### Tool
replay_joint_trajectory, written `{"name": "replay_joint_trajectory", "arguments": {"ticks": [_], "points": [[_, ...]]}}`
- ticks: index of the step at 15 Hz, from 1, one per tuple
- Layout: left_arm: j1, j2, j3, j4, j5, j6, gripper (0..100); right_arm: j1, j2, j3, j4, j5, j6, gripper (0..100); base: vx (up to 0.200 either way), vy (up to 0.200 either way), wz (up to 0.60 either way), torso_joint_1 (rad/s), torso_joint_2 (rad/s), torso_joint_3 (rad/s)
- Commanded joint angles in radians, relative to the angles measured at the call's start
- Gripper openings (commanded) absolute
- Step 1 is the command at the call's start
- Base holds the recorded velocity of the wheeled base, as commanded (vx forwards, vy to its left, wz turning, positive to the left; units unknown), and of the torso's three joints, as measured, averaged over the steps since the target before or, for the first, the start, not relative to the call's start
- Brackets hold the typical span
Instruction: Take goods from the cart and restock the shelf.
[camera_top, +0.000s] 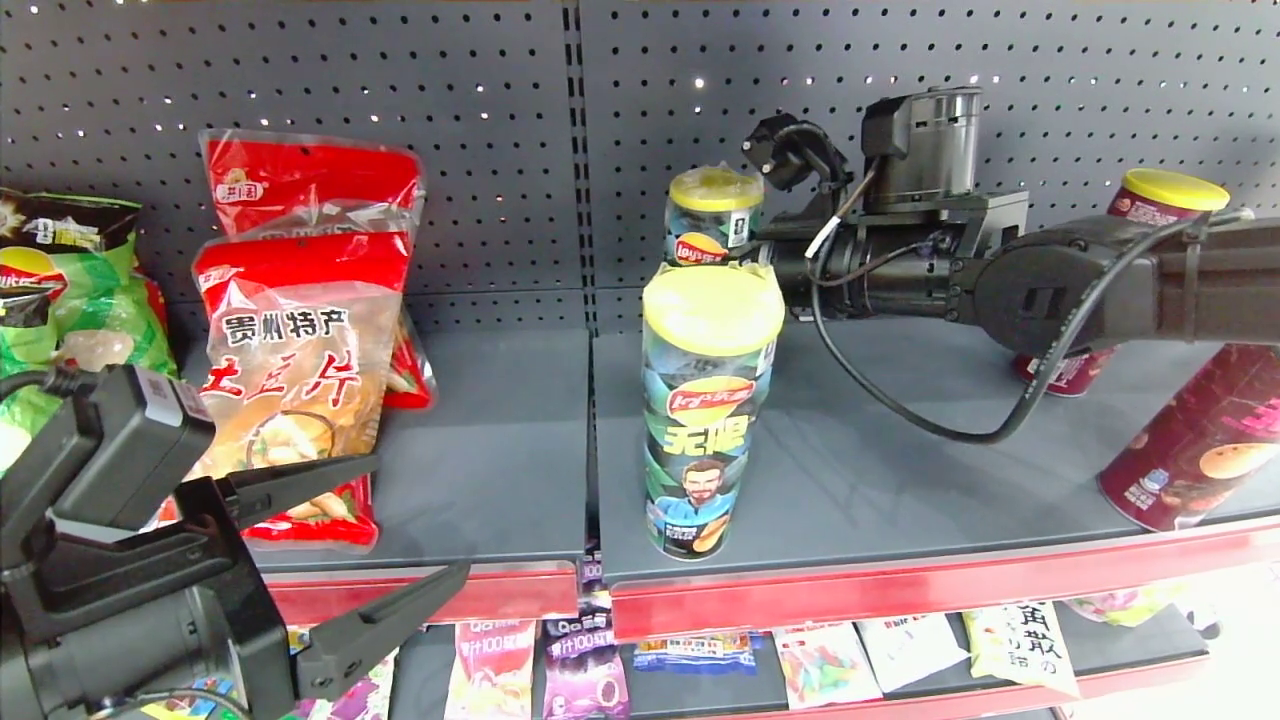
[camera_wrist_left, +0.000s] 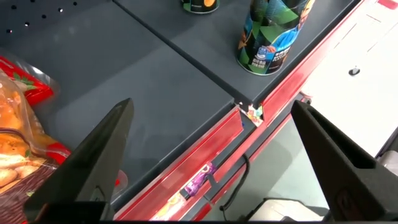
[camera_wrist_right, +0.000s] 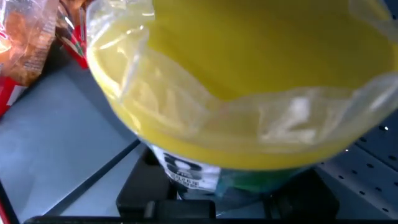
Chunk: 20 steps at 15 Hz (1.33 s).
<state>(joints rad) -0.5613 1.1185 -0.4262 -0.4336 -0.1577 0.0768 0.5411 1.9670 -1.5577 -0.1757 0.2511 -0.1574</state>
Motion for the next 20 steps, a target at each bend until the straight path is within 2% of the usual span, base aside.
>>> {"name": "replay_joint_trajectory", "arguments": {"ticks": [1,6,12,15,16,17,20], "points": [[0.000,0.004,0.001,0.000,0.000,0.000,100,0.002,0.001,-0.001,0.001,0.002,-0.001,100,0.000,0.000,0.00,0.000,0.00,0.000],[0.000,0.006,0.004,0.000,-0.002,0.000,100,0.017,-0.036,0.025,0.004,-0.006,0.022,100,0.000,0.000,0.00,0.000,0.00,0.000],[0.008,0.014,0.003,0.000,-0.002,0.000,100,0.013,-0.258,0.341,0.001,-0.072,0.026,100,0.000,0.000,0.00,0.000,0.00,0.000],[0.008,0.026,-0.002,0.000,-0.002,0.001,100,-0.007,-0.346,0.461,0.001,-0.111,0.029,100,0.000,0.000,0.00,0.000,0.00,0.000],[0.008,0.026,-0.002,0.000,-0.002,0.001,100,-0.007,-0.346,0.461,0.001,-0.111,0.029,100,0.000,0.000,0.00,0.000,0.00,0.000],[0.008,0.037,-0.008,0.000,0.000,0.003,100,-0.007,-0.407,0.536,0.001,-0.130,0.039,100,0.000,0.000,0.00,0.000,0.00,0.000],[0.008,0.069,-0.011,-0.004,0.000,0.004,100,-0.016,-0.505,0.650,0.002,-0.141,0.039,100,0.000,0.000,0.00,0.000,0.00,0.000]]}}
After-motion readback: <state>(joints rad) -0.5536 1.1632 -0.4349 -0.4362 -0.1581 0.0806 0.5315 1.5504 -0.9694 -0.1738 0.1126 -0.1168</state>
